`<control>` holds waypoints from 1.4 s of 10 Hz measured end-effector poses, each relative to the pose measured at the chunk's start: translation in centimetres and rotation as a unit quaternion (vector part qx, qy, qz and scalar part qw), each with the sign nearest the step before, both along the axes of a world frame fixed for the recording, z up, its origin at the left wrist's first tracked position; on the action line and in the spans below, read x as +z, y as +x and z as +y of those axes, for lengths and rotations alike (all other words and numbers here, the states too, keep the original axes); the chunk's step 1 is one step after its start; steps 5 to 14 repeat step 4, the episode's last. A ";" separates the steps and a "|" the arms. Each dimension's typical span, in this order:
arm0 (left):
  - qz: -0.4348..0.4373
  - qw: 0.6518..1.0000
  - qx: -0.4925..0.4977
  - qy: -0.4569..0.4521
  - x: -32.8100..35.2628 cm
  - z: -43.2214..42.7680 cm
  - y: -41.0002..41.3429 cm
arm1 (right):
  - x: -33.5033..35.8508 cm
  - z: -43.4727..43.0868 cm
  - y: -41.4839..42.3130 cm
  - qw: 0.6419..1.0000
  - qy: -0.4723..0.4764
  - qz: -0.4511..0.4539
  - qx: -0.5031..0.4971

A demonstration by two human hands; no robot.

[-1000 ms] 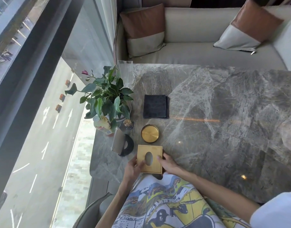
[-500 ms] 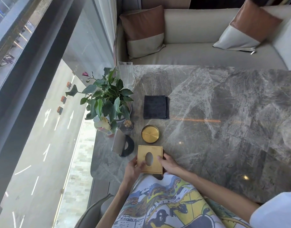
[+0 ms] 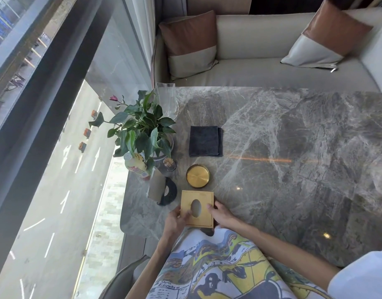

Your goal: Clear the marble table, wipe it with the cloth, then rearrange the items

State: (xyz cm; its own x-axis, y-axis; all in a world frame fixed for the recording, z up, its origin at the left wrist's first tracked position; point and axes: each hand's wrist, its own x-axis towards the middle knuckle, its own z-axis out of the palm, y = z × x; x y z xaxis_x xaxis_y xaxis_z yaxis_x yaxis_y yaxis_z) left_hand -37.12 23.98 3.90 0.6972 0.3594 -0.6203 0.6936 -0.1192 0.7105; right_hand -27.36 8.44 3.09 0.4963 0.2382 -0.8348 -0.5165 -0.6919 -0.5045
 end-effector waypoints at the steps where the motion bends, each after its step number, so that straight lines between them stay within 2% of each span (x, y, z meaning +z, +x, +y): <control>1: -0.004 1.000 0.003 -0.006 0.4 -0.3 0.2 | 0.8 0.0 0.0 1.000 0.005 -0.010 0.013; 2: 0.019 0.999 -0.018 0.020 0.4 -0.8 0.4 | 0.8 -0.4 0.0 1.000 0.016 0.002 0.005; 3: 0.046 0.988 -0.088 0.122 1.2 -2.5 1.1 | 2.2 -1.3 -0.2 0.999 0.047 0.005 -0.006; 4: 0.034 0.952 -0.167 0.254 2.5 -5.0 2.2 | 2.6 -3.3 0.1 0.997 0.075 -0.033 0.010; 14: 0.034 0.952 -0.167 0.254 2.5 -5.0 2.2 | 2.6 -3.3 0.1 0.997 0.075 -0.033 0.010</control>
